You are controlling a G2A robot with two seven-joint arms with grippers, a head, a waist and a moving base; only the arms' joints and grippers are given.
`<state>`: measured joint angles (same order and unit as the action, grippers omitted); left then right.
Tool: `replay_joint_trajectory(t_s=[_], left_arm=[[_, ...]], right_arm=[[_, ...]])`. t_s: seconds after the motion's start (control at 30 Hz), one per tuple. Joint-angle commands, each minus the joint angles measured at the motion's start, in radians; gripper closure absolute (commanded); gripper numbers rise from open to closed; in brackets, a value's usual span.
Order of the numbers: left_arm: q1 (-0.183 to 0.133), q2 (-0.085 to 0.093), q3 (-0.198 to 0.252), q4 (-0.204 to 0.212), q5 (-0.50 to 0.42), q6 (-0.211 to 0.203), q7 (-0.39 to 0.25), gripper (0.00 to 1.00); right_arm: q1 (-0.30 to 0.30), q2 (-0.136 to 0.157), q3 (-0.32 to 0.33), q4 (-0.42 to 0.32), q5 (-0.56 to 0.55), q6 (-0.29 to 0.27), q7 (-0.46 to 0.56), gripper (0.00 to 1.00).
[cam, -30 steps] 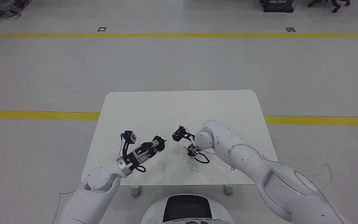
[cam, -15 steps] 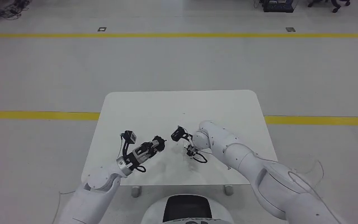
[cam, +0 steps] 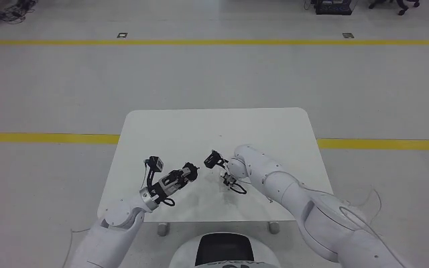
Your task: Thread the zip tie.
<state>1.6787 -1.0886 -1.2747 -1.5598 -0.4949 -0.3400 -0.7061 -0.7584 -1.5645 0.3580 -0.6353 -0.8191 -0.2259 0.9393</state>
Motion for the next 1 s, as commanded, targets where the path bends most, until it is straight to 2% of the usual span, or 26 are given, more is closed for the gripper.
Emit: replay_joint_trajectory(t_s=[0.0,0.3,0.37,0.4,0.63,0.8,0.97], left_arm=[[0.000,0.000,0.000,0.000,0.000,0.000,0.000,1.00],[0.000,0.000,0.000,0.000,0.000,0.000,0.000,1.00],[0.000,0.000,0.000,0.000,0.000,0.000,0.000,1.00],[0.000,0.000,0.000,0.000,0.000,0.000,0.000,1.00],[0.000,0.000,0.000,0.000,0.000,0.000,0.000,1.00],[0.000,0.000,0.000,0.000,0.000,0.000,0.000,1.00],[0.000,0.000,0.000,0.000,0.000,0.000,0.000,1.00]], right_arm=[[0.000,-0.004,0.000,0.003,-0.008,0.009,-0.001,0.85],[0.001,-0.017,0.007,0.015,-0.024,-0.008,0.003,0.91],[0.001,-0.019,0.010,0.019,-0.024,-0.014,0.004,0.95],[0.001,-0.020,0.011,0.022,-0.026,-0.015,0.004,1.00],[0.004,-0.024,0.030,0.033,-0.022,-0.022,-0.010,1.00],[0.012,-0.003,0.077,0.023,0.013,-0.068,-0.043,1.00],[0.002,0.042,0.148,-0.023,0.043,-0.109,-0.080,1.00]])
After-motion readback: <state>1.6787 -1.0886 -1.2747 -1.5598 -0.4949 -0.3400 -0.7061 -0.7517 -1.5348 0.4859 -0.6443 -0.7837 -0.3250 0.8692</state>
